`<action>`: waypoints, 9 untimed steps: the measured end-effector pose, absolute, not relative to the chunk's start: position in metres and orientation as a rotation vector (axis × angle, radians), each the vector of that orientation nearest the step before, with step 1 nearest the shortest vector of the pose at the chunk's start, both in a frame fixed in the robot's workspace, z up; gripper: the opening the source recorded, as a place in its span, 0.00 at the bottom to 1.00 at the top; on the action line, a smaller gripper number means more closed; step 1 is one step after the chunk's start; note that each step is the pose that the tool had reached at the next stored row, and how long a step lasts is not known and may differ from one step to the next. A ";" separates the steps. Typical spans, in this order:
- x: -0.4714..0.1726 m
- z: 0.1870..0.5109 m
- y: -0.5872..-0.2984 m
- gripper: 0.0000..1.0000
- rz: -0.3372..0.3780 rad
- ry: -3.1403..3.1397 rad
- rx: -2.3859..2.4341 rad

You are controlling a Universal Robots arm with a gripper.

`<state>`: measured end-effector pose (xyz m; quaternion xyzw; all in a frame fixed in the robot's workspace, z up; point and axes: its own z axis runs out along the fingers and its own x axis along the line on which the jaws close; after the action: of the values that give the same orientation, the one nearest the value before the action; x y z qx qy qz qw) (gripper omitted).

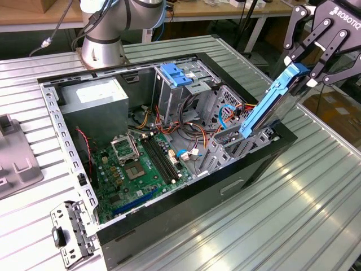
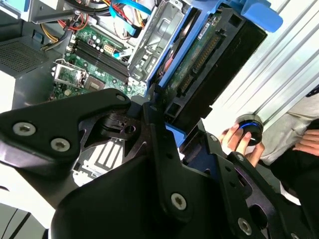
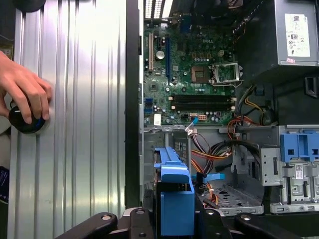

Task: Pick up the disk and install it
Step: 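Pick up the disk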

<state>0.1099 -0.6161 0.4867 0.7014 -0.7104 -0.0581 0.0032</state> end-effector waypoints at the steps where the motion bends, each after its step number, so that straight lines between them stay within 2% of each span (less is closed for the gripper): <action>1: 0.111 0.487 -0.616 0.37 -0.182 -2.224 2.202; 9: 0.115 0.487 -0.615 0.37 -0.183 -2.218 2.207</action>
<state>0.1151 -0.6145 0.4867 0.7041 -0.7077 -0.0585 0.0034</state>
